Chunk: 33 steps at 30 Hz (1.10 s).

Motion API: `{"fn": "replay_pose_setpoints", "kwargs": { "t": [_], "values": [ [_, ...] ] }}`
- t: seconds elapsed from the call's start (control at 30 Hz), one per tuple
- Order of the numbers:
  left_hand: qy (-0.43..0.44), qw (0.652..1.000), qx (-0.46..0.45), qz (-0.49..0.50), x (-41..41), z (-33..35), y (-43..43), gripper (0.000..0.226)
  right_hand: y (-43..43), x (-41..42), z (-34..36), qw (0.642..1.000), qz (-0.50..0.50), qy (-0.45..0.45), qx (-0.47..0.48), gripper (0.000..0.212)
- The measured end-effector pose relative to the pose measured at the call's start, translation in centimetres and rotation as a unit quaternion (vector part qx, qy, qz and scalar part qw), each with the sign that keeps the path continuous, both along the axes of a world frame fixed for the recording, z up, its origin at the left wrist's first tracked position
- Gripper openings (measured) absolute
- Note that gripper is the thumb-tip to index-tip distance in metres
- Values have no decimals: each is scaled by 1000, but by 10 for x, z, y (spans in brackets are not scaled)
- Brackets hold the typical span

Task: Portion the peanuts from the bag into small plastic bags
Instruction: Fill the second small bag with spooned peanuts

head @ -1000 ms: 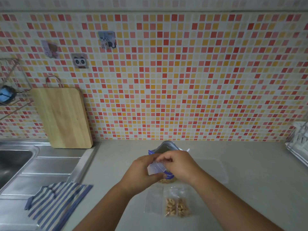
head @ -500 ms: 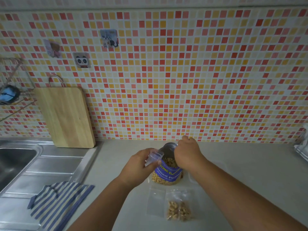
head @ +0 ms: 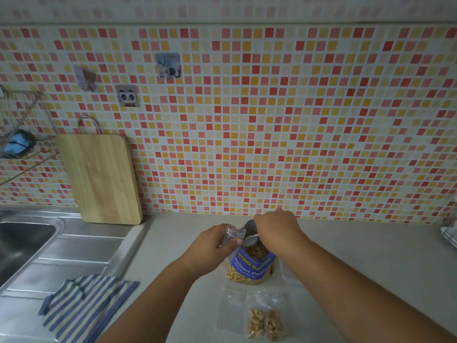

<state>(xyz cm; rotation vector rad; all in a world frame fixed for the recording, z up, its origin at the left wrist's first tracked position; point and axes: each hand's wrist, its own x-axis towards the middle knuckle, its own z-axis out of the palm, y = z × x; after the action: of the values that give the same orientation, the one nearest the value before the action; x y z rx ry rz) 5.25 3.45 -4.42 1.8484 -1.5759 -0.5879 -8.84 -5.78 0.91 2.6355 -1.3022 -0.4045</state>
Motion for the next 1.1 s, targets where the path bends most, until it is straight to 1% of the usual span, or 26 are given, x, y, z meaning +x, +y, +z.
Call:
{"fn": "replay_pose_setpoints", "kwargs": {
  "t": [0.07,0.13,0.17,0.23,0.3,0.33,0.43,0.53,0.67,0.7,0.77,0.8,0.87,0.9,0.97,1.0,1.03,1.07,1.1],
  "values": [
    [2,1000,1,3,0,1,-1,32,2,3,-1,1000,14,26,3,34],
    [3,1000,0,5,-1,2,-2,31,2,8,-7,999,9,48,11,30],
    [6,1000,-2,5,-2,3,-2,31,1,11,-13,998,-4,53,27,29],
    [19,1000,-5,6,-2,5,-2,32,-1,17,-25,993,-59,47,93,38],
    [39,999,-1,7,-2,6,-2,30,-3,23,-35,979,-124,16,159,47],
    [44,999,2,6,-2,6,-1,30,-4,24,-37,975,-142,-5,172,46],
    [56,998,6,4,0,8,-2,29,-8,24,-38,961,-188,-79,188,38],
    [55,998,13,1,0,10,-3,30,-9,24,-41,951,-209,-124,192,35],
    [67,998,22,0,0,11,-2,30,-9,18,-44,941,-232,-168,182,44],
    [73,997,26,-1,0,11,-2,30,-11,13,-44,936,-238,-190,174,38],
    [92,995,34,0,0,12,0,33,-15,4,-45,927,-249,-234,153,21],
    [108,993,37,5,2,13,1,34,-15,-1,-44,923,-257,-243,151,14],
    [160,986,29,33,4,13,3,34,-18,-9,-42,919,-263,-241,167,15],
    [189,981,17,52,6,14,4,33,-22,-11,-40,923,-254,-221,184,19],
    [219,972,-4,82,11,16,5,36,-26,-13,-33,938,-236,-140,213,28],
    [219,972,-6,88,12,18,5,38,-29,-15,-30,943,-225,-110,218,31],
    [208,974,-3,89,13,20,5,39,-30,-19,-26,945,-214,-108,221,32],
    [184,979,1,85,13,22,5,40,-32,-24,-25,945,-205,-123,224,31],
    [149,986,2,80,13,23,4,41,-32,-32,-26,938,-199,-167,228,29]
  ]
}}
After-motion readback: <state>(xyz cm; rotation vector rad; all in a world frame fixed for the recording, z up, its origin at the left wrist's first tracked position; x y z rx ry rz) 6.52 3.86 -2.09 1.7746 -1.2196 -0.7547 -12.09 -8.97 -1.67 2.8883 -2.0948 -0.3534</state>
